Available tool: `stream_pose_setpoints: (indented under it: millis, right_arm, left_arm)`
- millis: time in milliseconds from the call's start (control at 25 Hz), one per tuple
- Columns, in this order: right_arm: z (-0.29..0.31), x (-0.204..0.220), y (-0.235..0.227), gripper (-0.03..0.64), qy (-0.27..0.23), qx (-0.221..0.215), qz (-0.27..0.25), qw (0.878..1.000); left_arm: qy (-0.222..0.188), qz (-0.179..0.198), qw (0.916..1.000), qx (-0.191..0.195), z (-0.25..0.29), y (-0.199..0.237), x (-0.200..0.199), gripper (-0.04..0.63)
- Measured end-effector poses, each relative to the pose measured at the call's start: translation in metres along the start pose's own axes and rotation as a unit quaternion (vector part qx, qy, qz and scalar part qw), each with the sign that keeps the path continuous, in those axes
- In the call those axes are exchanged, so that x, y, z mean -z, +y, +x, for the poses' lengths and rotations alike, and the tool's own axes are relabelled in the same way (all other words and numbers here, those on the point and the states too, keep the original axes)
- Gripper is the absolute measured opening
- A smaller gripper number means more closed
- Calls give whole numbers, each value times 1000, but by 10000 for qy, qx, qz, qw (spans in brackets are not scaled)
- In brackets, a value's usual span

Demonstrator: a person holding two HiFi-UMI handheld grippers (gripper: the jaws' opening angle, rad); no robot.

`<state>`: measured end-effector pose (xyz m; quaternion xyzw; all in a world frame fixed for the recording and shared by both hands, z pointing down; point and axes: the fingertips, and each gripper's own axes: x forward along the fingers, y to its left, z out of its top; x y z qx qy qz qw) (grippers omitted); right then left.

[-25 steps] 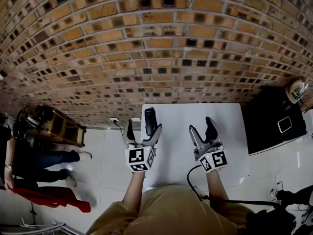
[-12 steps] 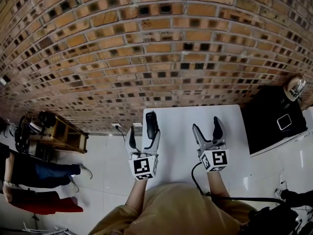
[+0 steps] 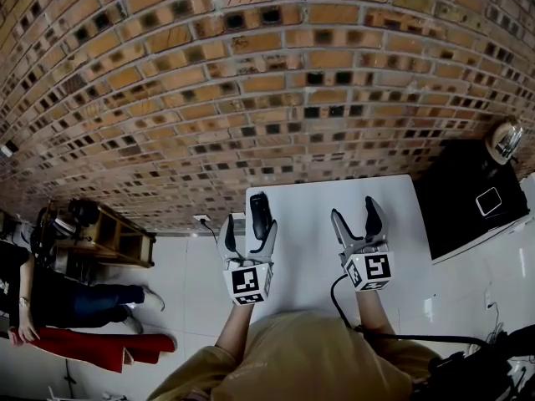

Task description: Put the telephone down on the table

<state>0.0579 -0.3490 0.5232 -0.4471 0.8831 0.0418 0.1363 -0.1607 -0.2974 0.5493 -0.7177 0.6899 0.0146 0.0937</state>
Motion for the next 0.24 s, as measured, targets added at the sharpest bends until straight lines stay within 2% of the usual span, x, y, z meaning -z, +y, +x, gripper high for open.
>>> stream_pose_setpoints:
  millis: [240]
  right_arm:
    - [2,-1,-2,357,-47,-130,-25,9999]
  left_arm:
    - [114,-213,9997,-29,3,4,10,420]
